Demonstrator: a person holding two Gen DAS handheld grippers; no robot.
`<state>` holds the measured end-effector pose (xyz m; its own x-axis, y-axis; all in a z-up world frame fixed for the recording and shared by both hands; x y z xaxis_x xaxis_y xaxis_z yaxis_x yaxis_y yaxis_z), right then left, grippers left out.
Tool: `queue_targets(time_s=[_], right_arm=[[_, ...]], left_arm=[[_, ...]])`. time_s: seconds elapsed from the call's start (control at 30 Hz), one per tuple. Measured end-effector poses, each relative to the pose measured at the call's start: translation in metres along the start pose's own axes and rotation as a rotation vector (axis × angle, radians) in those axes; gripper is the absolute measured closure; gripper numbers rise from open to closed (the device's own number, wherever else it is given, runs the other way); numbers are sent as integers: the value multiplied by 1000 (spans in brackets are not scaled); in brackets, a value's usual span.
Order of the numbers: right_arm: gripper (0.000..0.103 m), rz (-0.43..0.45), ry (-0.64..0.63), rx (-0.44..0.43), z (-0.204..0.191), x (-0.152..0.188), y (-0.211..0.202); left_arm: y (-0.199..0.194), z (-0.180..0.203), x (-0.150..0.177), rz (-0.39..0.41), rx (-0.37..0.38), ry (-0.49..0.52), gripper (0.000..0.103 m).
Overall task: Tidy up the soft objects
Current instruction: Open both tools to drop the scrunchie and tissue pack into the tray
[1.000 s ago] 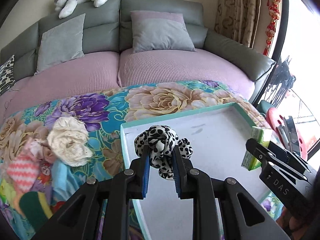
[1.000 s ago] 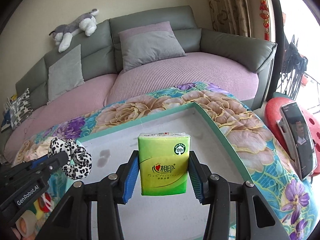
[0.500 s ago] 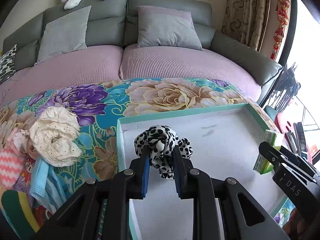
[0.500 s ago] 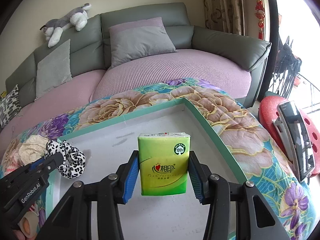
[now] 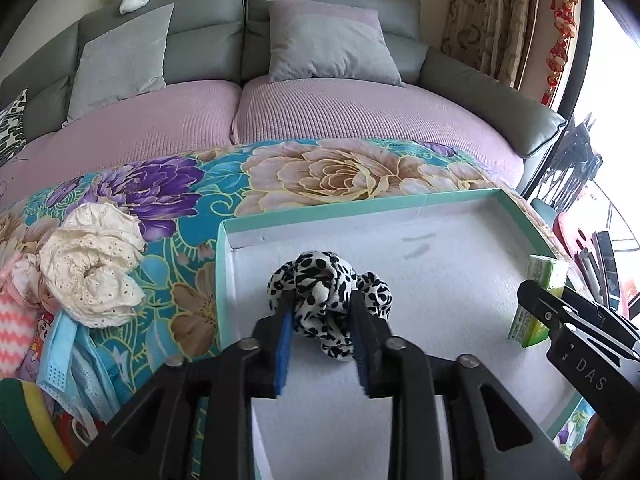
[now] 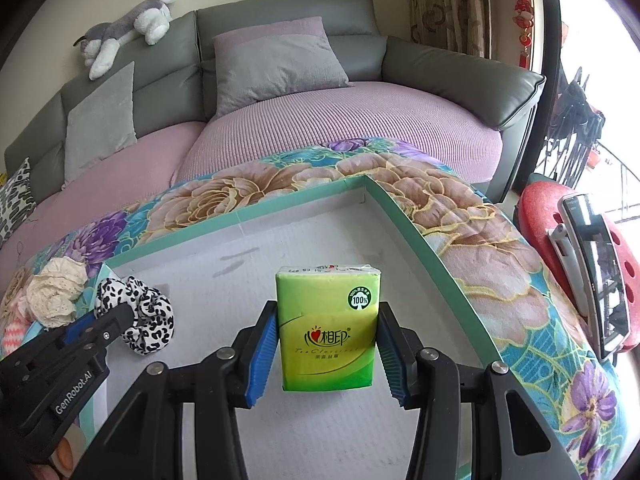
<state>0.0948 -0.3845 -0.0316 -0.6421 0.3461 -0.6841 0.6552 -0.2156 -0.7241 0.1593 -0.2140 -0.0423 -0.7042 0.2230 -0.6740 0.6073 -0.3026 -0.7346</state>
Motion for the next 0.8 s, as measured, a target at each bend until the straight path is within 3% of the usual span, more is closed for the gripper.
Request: queue_targets(time_s=[0.03, 0.07, 0.13, 0.3, 0.43, 0.63, 0.8], right_arm=[[49, 5, -4, 7, 0, -1, -1], [38, 16, -8, 22, 0, -3, -3], [21, 30, -9, 41, 1, -6, -7], [17, 11, -7, 41, 3, -8, -10], [3, -22, -14, 35, 3, -6, -11], [0, -56, -64, 35, -3, -1, -16], [0, -80, -67, 33, -4, 3, -15]], left_arm=[[-1, 0, -1, 3, 1, -1, 58], [-4, 0, -3, 5, 5, -2, 48], [-8, -1, -6, 10, 10, -4, 38], [-16, -7, -11, 9, -8, -15, 27], [-25, -20, -14, 2, -57, -42, 8], [-37, -41, -14, 3, -146, -58, 6], [-42, -60, -7, -3, -179, -101, 6]])
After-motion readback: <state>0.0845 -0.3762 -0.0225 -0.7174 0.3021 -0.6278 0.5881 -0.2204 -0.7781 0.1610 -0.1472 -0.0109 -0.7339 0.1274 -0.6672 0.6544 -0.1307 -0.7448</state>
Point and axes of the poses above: each gripper's, at about its wrist camera, not at the fingertips, and y roughly the way its jaws point, z to its right, x to its underside, the point moved 5 cm from there along y, roughly the way its jaws point, and after that the axes turned 3 degrees about y, right-handed, at the moved point
